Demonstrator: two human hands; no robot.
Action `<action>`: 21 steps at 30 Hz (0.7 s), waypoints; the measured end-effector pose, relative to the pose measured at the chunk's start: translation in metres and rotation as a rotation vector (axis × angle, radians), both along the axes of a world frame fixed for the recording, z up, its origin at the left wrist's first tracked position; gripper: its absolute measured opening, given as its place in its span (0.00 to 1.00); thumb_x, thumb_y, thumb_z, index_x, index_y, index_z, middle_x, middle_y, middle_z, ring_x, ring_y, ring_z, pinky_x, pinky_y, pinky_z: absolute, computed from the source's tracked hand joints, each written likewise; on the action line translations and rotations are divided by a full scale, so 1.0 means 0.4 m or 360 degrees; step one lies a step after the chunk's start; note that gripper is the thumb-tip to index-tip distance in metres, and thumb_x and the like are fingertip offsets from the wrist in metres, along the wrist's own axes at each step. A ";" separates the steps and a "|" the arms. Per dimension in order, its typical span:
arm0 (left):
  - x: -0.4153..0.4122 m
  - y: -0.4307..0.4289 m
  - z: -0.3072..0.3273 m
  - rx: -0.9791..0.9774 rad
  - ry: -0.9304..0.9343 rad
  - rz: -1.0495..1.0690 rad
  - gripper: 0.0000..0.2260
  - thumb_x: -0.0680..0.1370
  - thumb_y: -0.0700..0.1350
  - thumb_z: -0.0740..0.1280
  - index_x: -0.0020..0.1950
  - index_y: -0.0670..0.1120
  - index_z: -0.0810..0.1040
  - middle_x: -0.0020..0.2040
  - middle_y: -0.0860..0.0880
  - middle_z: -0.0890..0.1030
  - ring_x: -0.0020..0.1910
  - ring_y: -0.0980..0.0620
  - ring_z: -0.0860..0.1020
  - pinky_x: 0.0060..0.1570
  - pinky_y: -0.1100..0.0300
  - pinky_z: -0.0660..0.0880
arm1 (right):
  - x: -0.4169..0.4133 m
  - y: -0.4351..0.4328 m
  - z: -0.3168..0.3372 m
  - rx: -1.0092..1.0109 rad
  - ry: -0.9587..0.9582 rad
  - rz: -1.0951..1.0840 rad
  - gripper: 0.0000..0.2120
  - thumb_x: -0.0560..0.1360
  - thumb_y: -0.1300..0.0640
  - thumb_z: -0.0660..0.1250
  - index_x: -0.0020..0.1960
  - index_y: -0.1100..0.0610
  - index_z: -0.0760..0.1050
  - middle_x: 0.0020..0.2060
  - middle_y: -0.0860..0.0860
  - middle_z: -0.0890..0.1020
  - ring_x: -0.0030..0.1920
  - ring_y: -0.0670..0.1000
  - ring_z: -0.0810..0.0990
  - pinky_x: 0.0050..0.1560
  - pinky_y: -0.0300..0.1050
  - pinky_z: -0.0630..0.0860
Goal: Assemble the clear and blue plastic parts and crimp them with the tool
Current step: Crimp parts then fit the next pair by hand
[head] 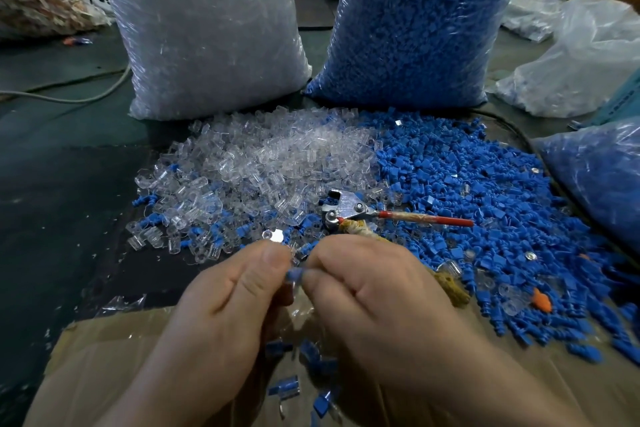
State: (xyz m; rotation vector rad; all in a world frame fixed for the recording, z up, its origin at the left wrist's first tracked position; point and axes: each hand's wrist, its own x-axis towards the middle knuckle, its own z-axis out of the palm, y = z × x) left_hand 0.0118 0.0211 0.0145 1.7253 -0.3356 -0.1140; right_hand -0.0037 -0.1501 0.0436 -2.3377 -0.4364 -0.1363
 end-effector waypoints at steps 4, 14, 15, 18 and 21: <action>0.006 0.004 -0.002 -0.0052 0.0304 -0.0065 0.32 0.66 0.77 0.65 0.38 0.46 0.79 0.34 0.43 0.80 0.32 0.43 0.78 0.34 0.47 0.77 | 0.005 0.003 -0.013 -0.0358 -0.0590 0.0176 0.13 0.79 0.53 0.59 0.38 0.58 0.72 0.34 0.51 0.71 0.36 0.51 0.67 0.38 0.44 0.62; -0.018 -0.026 0.015 0.0298 -0.0370 0.0182 0.19 0.76 0.64 0.56 0.39 0.50 0.72 0.29 0.50 0.72 0.27 0.58 0.69 0.25 0.63 0.66 | -0.013 0.020 0.001 0.0625 0.0456 -0.0070 0.12 0.74 0.47 0.60 0.36 0.53 0.70 0.27 0.44 0.72 0.30 0.43 0.69 0.33 0.48 0.67; -0.018 -0.027 0.017 0.0356 -0.0423 0.0194 0.18 0.77 0.63 0.55 0.39 0.50 0.71 0.30 0.51 0.72 0.27 0.59 0.70 0.25 0.65 0.65 | -0.013 0.020 0.005 0.0735 0.0568 -0.0065 0.12 0.73 0.48 0.60 0.35 0.53 0.71 0.26 0.44 0.71 0.30 0.44 0.69 0.33 0.48 0.67; -0.019 -0.029 0.020 0.0460 -0.0542 0.0226 0.16 0.79 0.60 0.55 0.38 0.53 0.69 0.30 0.56 0.72 0.28 0.60 0.70 0.26 0.72 0.64 | -0.012 0.023 0.011 0.1009 0.0898 -0.0072 0.11 0.69 0.48 0.62 0.31 0.53 0.72 0.26 0.45 0.71 0.30 0.47 0.68 0.34 0.48 0.65; -0.021 -0.031 0.018 0.0229 -0.0363 0.0243 0.17 0.77 0.62 0.57 0.37 0.53 0.72 0.28 0.55 0.72 0.26 0.60 0.70 0.25 0.70 0.65 | -0.012 0.028 0.006 0.0957 0.0841 -0.0077 0.12 0.71 0.47 0.61 0.33 0.53 0.72 0.27 0.45 0.71 0.31 0.46 0.69 0.35 0.50 0.66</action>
